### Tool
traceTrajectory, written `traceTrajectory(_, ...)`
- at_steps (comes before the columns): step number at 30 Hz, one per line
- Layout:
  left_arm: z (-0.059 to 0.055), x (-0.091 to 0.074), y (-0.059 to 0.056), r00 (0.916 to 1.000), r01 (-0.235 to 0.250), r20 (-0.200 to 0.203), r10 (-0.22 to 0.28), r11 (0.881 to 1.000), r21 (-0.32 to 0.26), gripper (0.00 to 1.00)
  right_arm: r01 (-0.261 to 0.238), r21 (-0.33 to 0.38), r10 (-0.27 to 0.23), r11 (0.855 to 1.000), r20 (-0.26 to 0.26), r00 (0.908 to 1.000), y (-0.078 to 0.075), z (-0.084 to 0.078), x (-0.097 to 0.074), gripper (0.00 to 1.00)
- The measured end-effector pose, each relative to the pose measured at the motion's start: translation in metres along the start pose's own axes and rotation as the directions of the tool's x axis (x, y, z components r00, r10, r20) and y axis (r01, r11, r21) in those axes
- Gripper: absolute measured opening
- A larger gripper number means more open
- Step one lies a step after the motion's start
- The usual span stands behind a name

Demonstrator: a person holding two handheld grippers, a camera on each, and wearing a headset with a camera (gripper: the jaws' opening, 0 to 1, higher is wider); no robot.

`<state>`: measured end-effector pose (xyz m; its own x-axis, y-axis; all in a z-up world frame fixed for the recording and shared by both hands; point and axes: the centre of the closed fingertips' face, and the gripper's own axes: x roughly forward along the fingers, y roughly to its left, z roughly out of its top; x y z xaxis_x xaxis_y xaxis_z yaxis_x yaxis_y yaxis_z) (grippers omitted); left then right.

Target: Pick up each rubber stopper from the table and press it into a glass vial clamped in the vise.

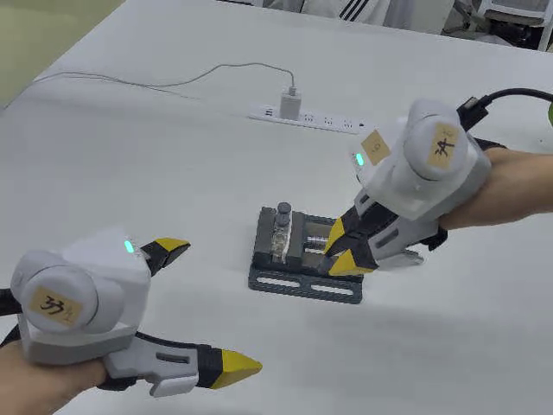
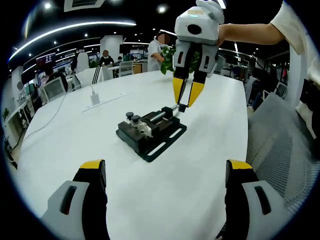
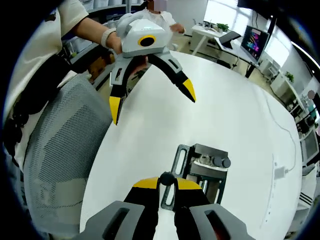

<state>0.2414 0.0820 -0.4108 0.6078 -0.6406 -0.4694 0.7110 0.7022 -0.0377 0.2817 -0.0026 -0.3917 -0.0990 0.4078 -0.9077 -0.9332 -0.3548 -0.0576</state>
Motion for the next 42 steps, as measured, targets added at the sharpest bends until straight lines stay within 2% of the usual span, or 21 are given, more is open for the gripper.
traceTrajectory(9, -0.002, 0.0, -0.002, 0.9999, 0.008, -0.007, -0.008, 1.0, 0.001, 0.99, -0.028, -0.057, 0.024, 0.998, -0.081, 0.9964, -0.015, -0.003, 0.007, 0.06)
traceTrajectory(13, -0.002, 0.0, -0.002, 0.9999, 0.012, -0.009, -0.012, 1.0, 0.003, 0.99, -0.047, -0.08, 0.036, 0.996, -0.128, 0.9911, -0.022, -0.006, 0.013, 0.06)
traceTrajectory(19, -0.004, 0.0, -0.001, 0.9997, 0.015, -0.017, -0.015, 1.0, 0.001, 0.99, -0.069, -0.108, 0.05, 0.992, -0.167, 0.9846, -0.028, -0.005, 0.02, 0.06)
traceTrajectory(32, -0.005, 0.002, -0.001, 0.9997, 0.018, -0.019, -0.018, 1.0, -0.003, 0.99, -0.094, -0.177, 0.053, 0.98, -0.226, 0.9726, -0.052, 0.006, 0.024, 0.06)
traceTrajectory(38, -0.007, 0.002, -0.001, 0.9995, 0.018, -0.025, -0.019, 1.0, -0.008, 0.99, -0.116, -0.185, 0.063, 0.976, -0.269, 0.9611, -0.059, 0.006, 0.03, 0.06)
traceTrajectory(42, -0.008, 0.002, 0.0, 0.9995, 0.015, -0.027, -0.016, 1.0, -0.014, 0.99, -0.117, -0.177, 0.068, 0.977, -0.263, 0.9625, -0.061, 0.01, 0.033, 0.06)
